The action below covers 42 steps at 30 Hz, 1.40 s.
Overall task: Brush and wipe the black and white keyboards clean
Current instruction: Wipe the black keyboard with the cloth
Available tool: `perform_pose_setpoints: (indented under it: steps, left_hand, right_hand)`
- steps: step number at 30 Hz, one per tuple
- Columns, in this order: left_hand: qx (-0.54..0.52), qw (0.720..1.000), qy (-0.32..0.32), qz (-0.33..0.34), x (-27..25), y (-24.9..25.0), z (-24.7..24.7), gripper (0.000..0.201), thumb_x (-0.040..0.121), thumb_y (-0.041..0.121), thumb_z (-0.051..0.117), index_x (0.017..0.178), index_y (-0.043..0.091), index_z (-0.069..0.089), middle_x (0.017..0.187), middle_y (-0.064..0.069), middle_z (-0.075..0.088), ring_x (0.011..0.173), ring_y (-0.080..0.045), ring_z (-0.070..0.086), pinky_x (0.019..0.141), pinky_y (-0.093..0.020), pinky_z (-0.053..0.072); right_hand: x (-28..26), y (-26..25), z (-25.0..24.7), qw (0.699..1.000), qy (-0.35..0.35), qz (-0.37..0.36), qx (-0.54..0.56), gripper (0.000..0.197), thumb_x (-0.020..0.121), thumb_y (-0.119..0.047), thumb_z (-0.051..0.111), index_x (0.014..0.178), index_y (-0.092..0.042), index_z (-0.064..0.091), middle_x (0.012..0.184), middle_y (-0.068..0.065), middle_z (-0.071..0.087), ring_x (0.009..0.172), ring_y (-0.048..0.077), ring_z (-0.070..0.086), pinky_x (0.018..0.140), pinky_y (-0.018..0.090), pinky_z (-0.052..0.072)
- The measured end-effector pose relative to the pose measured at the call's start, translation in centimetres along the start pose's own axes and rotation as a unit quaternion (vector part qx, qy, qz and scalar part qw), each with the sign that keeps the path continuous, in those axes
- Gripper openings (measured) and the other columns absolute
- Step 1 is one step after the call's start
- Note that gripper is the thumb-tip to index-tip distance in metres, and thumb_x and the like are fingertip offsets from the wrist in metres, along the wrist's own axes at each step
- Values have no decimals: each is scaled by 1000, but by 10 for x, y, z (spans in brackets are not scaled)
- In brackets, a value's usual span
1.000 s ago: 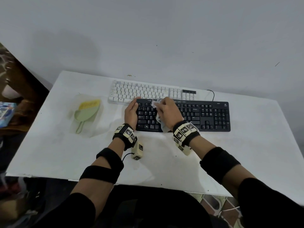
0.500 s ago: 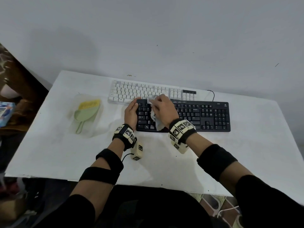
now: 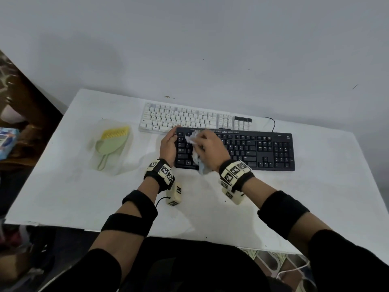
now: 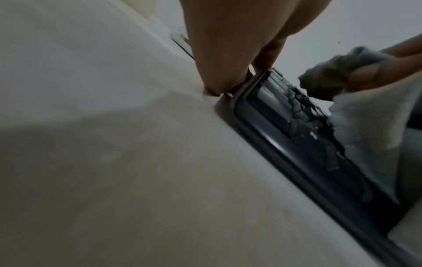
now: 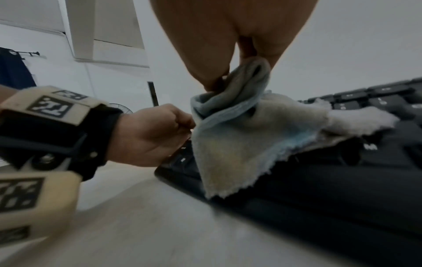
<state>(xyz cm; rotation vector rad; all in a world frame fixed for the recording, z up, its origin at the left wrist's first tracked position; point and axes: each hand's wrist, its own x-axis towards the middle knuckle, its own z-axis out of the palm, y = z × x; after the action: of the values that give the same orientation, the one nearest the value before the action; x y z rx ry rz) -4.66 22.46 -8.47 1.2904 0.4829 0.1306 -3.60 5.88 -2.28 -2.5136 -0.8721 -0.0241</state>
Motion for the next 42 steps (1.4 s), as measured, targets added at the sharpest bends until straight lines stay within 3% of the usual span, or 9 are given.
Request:
perform_pose_setpoints:
  steps: [3,8,11,14,19,26,32,37,42]
  left_hand:
    - [2,1000,0,3,-1,1,-1,44,102,2,39,136,12,65,118,-1,73,97,-10,70,77,-21,56]
    - [15,1000,3,3,-1,3,0,45,102,1,39,136,11,66,129,1,69,119,-13,65,103,-31,53]
    - [-1,1000,2,3,0,1,0,44,102,0,39,136,8,65,132,-5,69,122,-19,65,99,-29,55]
    - [-9,1000,-6,-6,-3,4,-1,42,101,2,39,130,11,68,124,-4,73,113,-17,70,96,-34,57]
    - [-111,992,-41,-50,-12,18,6,29,107,17,39,107,13,68,89,-2,76,81,-12,73,73,-26,58]
    - [-81,995,-30,-54,-8,14,3,52,114,34,17,127,10,62,100,4,76,89,-3,73,76,-19,54]
    - [-62,996,-40,-58,-8,14,0,67,112,48,13,138,10,60,127,-5,71,120,-14,65,102,-30,50]
    - [-54,994,-43,-83,-9,14,2,66,109,58,10,122,27,67,110,-1,77,110,-17,70,91,-34,54]
    - [-80,992,-42,-89,-9,16,6,54,112,46,18,120,22,66,107,-1,76,104,-17,70,84,-28,56]
  right_hand:
    - [15,0,-3,998,13,48,22,18,97,-17,65,110,-6,70,106,6,59,93,17,52,81,31,45]
    - [-23,-11,22,993,-103,-53,-36,23,93,-15,67,115,-8,72,109,9,59,102,25,52,88,39,52]
    - [-21,-7,19,991,-113,-58,-43,22,94,-17,66,114,-9,73,109,5,58,98,19,51,86,34,51]
    - [6,-6,6,998,-32,-33,-37,16,97,-21,63,104,-7,66,103,2,57,84,12,52,79,25,47]
    - [23,-9,16,1000,-5,-2,-24,17,96,-13,65,110,-5,69,106,10,57,97,27,54,85,39,52]
    - [-17,-19,24,989,-119,-87,-20,23,93,-14,66,114,-10,74,108,9,60,100,26,53,87,40,51]
    - [33,-22,10,999,-20,-20,-38,25,97,-15,62,120,-8,70,109,14,58,101,30,51,79,43,52]
    - [8,-37,26,982,-115,-109,-106,27,89,-9,70,116,-3,71,119,15,60,115,32,51,94,42,52]
    - [-19,-36,31,974,-161,-139,-80,24,92,-14,66,113,-4,73,111,14,58,105,31,51,82,44,52]
